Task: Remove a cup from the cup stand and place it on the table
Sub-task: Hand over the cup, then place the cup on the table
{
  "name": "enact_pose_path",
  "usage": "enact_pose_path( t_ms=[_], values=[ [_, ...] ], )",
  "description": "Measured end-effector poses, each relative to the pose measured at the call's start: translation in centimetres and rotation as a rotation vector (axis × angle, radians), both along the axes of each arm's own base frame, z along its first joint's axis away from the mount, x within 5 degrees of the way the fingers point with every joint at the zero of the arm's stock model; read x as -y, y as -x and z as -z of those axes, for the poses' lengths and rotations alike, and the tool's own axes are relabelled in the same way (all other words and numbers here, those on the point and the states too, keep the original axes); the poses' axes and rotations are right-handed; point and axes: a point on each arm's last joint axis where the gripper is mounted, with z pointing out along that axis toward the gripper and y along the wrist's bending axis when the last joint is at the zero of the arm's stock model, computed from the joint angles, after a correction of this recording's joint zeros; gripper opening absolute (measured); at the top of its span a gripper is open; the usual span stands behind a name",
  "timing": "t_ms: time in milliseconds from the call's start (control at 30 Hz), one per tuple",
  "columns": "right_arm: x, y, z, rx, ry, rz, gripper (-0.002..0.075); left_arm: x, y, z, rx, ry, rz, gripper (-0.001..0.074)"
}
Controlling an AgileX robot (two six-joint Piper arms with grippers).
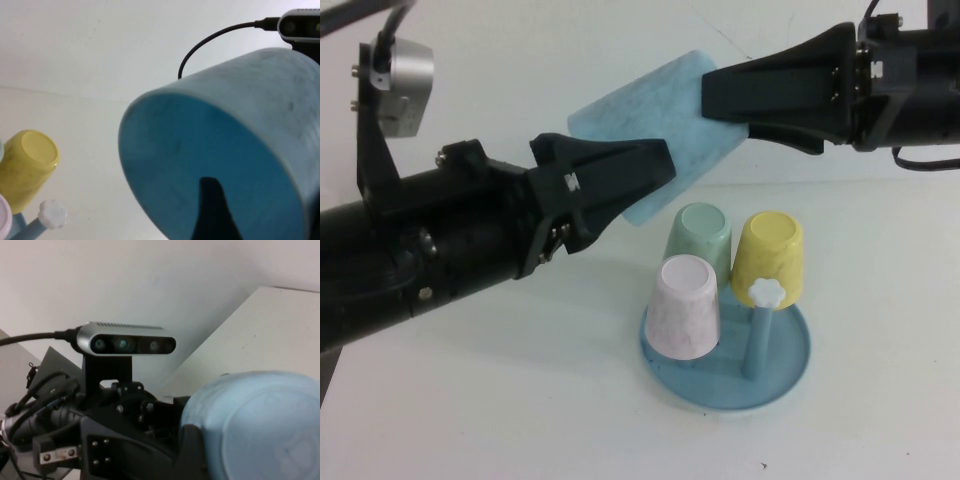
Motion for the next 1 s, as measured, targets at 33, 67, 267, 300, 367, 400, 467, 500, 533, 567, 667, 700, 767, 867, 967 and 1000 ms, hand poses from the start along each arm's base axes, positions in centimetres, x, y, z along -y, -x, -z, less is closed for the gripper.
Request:
enact_pose_path(
  t_ms=[33, 67, 267, 300, 367, 400, 467, 500, 533, 567, 667, 700, 767, 867, 967, 1000],
  values=[
    [-0.2, 0.1, 0.0, 0.000, 0.001, -0.003, 0.0544, 0.0, 0.0, 0.0, 0.010, -0.007, 0.001, 0.0374],
    [-0.3, 0.1, 0.0, 0.003, 0.002, -0.001, 0.0544, 0.0, 0.0, 0.0, 0.018, -0.012, 0.001, 0.0319],
    [-0.3, 0.1, -0.2, 0.020, -0.020, 0.003, 0.0540, 0.2, 0.3, -0.2, 0.059, -0.028, 0.039, 0.0086],
    [-0.4, 0.1, -0.2, 0.032, -0.025, 0.000, 0.0540, 0.2, 0.3, -0.2, 0.065, -0.029, 0.042, 0.0086],
    [-0.4, 0.1, -0.3, 0.046, -0.031, -0.001, 0.0540, 0.2, 0.3, -0.3, 0.072, -0.032, 0.044, 0.0086],
    [-0.4, 0.1, -0.3, 0.047, -0.033, 0.000, 0.0540, 0.2, 0.4, -0.3, 0.076, -0.034, 0.047, 0.0086],
    [-0.5, -0.1, -0.1, 0.041, -0.038, -0.001, 0.0542, 0.2, 0.4, -0.3, 0.077, -0.033, 0.049, 0.0085],
    [-0.5, -0.2, 0.0, 0.039, -0.039, -0.001, 0.0558, 0.2, 0.4, -0.3, 0.077, -0.033, 0.049, 0.0079],
    [-0.5, -0.3, 0.1, 0.045, -0.036, 0.007, 0.0578, 0.2, 0.4, -0.3, 0.078, -0.033, 0.049, 0.0057],
    [-0.5, -0.5, 0.3, 0.047, -0.030, 0.016, 0.0608, 0.2, 0.4, -0.3, 0.080, -0.033, 0.052, 0.0043],
    [-0.1, -0.9, 0.3, 0.062, -0.024, 0.046, 0.0664, 0.2, 0.4, -0.3, 0.098, -0.047, 0.059, 0.0013],
    [0.3, -1.1, 0.3, 0.066, -0.025, 0.058, 0.0672, 0.3, 0.5, -0.4, 0.101, -0.046, 0.061, 0.0010],
    [1.2, -1.5, 0.3, 0.068, -0.025, 0.083, 0.0680, 0.3, 0.5, -0.4, 0.099, -0.045, 0.069, 0.0007],
    [2.9, -2.1, 0.2, 0.071, -0.032, 0.108, 0.0680, 0.4, 0.7, -0.9, 0.103, -0.080, 0.102, 0.0006],
    [4.7, -2.5, 0.4, 0.069, 0.010, 0.147, 0.0629, 0.4, 0.8, -1.5, 0.119, -0.195, 0.115, 0.0006],
    [5.4, -2.5, 0.7, 0.079, 0.056, 0.156, 0.0584, 0.2, 0.8, -1.8, 0.126, -0.249, 0.116, 0.0006]
  ],
)
